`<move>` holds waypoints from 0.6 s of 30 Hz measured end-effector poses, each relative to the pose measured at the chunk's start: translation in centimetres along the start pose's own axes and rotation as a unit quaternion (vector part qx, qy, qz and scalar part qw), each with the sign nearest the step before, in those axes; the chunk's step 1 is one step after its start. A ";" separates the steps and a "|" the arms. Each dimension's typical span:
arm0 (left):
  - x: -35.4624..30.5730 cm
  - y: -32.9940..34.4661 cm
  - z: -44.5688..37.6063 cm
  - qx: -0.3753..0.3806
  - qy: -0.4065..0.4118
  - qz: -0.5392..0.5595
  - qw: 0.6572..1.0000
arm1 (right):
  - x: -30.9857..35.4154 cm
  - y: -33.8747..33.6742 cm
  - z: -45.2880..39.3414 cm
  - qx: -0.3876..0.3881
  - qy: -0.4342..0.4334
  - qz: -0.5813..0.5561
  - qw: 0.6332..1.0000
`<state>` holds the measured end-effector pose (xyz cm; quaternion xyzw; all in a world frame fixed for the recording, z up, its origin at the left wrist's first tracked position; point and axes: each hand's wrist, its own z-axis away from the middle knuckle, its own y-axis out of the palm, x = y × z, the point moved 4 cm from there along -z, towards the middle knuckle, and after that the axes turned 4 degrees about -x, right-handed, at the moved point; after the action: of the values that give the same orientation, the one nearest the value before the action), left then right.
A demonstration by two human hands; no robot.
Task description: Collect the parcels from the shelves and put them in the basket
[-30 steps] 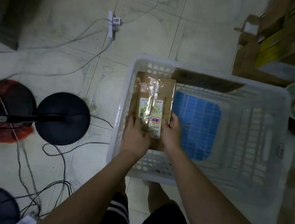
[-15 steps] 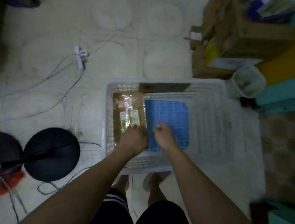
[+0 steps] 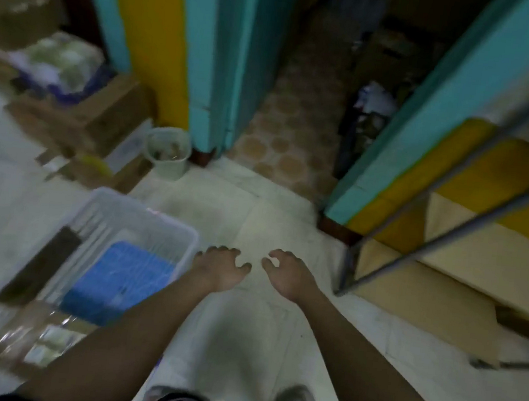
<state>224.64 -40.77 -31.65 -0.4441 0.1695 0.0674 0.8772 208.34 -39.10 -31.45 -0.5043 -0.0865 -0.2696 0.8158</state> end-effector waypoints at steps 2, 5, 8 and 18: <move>-7.6 -0.5 -0.2 -0.004 0.059 -0.047 0.997 | -5.5 -4.8 1.9 -0.043 0.035 -0.030 0.998; -20.5 0.7 0.7 -0.010 0.156 -0.125 0.980 | -14.2 -12.0 6.0 -0.115 0.062 -0.060 0.990; -34.1 3.0 2.7 -0.029 0.247 -0.156 0.956 | -23.9 -19.2 11.3 -0.186 0.087 -0.079 0.976; -74.9 9.5 16.1 -0.095 0.470 -0.184 0.858 | -52.1 -40.8 34.6 -0.425 0.247 -0.086 0.867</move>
<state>156.04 -19.78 -3.24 -0.5275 0.4695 -0.2959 0.6433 147.63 -4.73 -4.81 -0.7100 0.1978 -0.4646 0.4907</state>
